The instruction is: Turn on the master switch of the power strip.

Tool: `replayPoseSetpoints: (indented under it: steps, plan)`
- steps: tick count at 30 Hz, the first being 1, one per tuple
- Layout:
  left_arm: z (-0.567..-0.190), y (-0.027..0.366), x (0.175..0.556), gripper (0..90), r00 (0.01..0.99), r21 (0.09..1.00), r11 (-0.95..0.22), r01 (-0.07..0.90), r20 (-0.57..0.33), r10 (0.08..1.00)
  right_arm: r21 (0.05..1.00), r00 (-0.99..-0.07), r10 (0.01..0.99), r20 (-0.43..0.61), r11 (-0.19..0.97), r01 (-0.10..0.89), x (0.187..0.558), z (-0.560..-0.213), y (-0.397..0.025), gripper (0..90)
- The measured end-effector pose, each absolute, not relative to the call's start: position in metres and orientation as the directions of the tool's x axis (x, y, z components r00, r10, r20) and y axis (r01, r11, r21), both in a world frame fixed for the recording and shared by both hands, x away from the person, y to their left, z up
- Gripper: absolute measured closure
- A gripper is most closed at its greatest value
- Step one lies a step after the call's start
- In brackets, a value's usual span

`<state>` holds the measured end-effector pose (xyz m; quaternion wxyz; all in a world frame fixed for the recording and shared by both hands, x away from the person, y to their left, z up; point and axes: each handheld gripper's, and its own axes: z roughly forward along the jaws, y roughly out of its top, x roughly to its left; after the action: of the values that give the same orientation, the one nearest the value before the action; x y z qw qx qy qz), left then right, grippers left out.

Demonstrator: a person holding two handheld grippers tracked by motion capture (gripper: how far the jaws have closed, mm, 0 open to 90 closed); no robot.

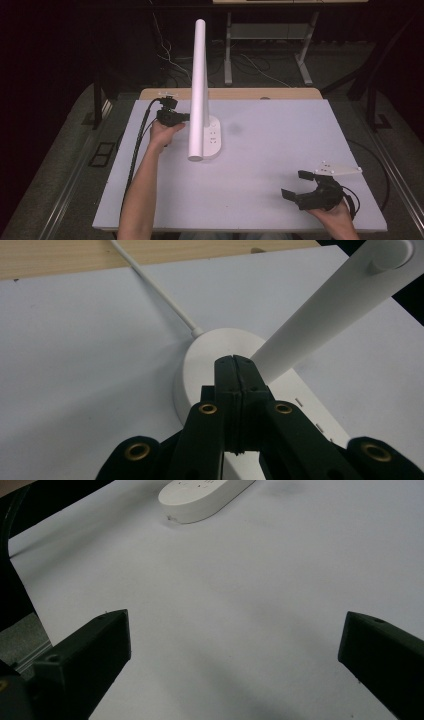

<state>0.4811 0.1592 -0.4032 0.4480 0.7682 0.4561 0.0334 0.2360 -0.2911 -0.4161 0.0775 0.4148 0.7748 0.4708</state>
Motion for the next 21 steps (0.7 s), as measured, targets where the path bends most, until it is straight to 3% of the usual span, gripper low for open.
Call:
replayPoseSetpoints:
  steps: [21]
  plan:
    - [-0.423, 0.149, 0.483, 89.6, 0.589, 0.693, -0.212, 0.689, -0.364, 0.722, 0.784, -0.651, 0.71, 0.27, 0.231, 0.576, 0.236, -0.417, -0.29, 0.0]
